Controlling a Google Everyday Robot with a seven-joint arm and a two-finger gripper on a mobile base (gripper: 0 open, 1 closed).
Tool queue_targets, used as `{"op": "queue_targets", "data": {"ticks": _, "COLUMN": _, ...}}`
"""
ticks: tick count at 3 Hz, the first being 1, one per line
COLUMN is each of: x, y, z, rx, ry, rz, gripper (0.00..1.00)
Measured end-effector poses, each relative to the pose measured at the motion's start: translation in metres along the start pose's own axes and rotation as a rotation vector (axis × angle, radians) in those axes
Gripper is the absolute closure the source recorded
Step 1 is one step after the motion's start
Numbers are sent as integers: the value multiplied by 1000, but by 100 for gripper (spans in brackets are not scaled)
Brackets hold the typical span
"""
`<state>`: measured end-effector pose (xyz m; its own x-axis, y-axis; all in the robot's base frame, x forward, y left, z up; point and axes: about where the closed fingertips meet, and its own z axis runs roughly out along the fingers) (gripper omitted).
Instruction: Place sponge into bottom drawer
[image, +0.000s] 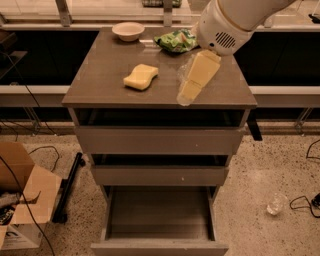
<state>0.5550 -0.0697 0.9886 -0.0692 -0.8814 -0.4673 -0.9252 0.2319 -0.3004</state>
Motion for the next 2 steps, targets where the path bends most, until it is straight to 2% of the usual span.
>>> {"op": "queue_targets", "data": {"ticks": 1, "x": -3, "y": -3, "z": 14, "rx": 19, "ry": -1, "rz": 23, "gripper": 0}}
{"op": "queue_targets", "data": {"ticks": 2, "x": -15, "y": -17, "z": 45, "rx": 42, "ry": -42, "rz": 48, "gripper": 0}}
